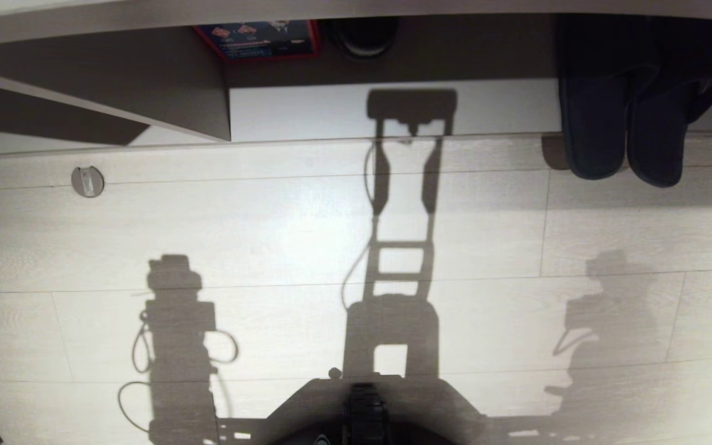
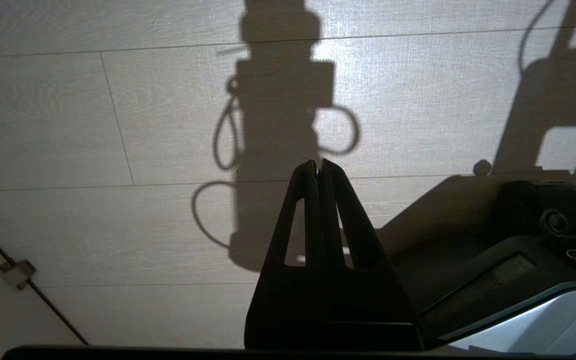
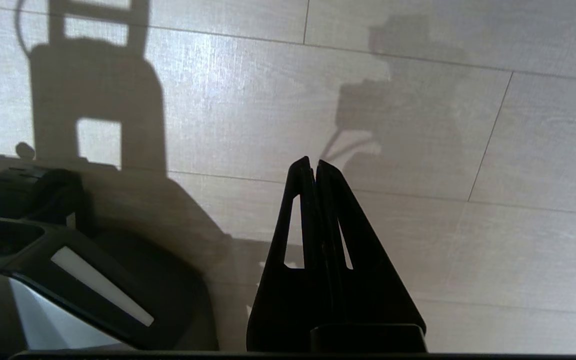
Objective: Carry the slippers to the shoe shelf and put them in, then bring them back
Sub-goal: Pick up the slippers in the shoe cabinet
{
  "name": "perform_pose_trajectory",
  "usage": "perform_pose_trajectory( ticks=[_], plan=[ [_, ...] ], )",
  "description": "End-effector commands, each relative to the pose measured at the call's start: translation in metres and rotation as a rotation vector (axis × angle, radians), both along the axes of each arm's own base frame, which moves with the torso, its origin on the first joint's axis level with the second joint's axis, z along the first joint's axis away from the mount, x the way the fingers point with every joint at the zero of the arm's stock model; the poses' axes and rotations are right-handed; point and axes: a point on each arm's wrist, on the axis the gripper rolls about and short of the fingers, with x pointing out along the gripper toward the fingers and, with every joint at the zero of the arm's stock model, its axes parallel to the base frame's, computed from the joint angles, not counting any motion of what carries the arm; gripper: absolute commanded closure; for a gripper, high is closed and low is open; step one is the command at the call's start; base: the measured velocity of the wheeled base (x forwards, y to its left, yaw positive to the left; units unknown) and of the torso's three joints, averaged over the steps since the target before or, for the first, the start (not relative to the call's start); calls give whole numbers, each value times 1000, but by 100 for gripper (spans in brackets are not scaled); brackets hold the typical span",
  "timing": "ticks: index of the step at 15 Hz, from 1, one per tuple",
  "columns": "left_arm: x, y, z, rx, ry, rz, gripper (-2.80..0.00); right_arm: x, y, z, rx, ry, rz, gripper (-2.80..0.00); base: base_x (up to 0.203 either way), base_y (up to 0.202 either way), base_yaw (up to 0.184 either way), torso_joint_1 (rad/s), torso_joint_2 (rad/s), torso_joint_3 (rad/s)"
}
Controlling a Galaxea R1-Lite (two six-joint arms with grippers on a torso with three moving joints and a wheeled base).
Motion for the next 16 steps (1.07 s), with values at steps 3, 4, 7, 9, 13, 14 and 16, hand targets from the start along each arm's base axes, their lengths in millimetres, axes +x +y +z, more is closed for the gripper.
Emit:
perform_pose_trajectory(
  ticks=[3, 4, 7, 9, 13, 14, 16],
  plan=[
    [0, 0, 0, -1, -1, 0, 0, 8, 0, 29, -7, 3, 4, 0, 0, 0, 0, 0, 0, 0],
    [0, 0, 0, -1, -1, 0, 0, 12, 0, 39, -7, -14, 2, 0, 0, 0, 0, 0, 0, 0],
    [0, 0, 0, -1, -1, 0, 0, 37, 0, 70, -9, -48, -11, 0, 0, 0, 0, 0, 0, 0],
    [0, 0, 0, 1, -1, 0, 0, 57, 0, 85, -12, -43, -36, 0, 0, 0, 0, 0, 0, 0],
    [0, 0, 0, -1, -1, 0, 0, 100, -4, 98, -16, -13, -126, 0, 0, 0, 0, 0, 0, 0],
    [0, 0, 0, 0, -1, 0, 0, 110, -5, 97, -16, 11, -143, 0, 0, 0, 0, 0, 0, 0],
    [0, 0, 0, 0, -1, 0, 0, 128, -9, 94, -11, 47, -175, 0, 0, 0, 0, 0, 0, 0]
  ],
)
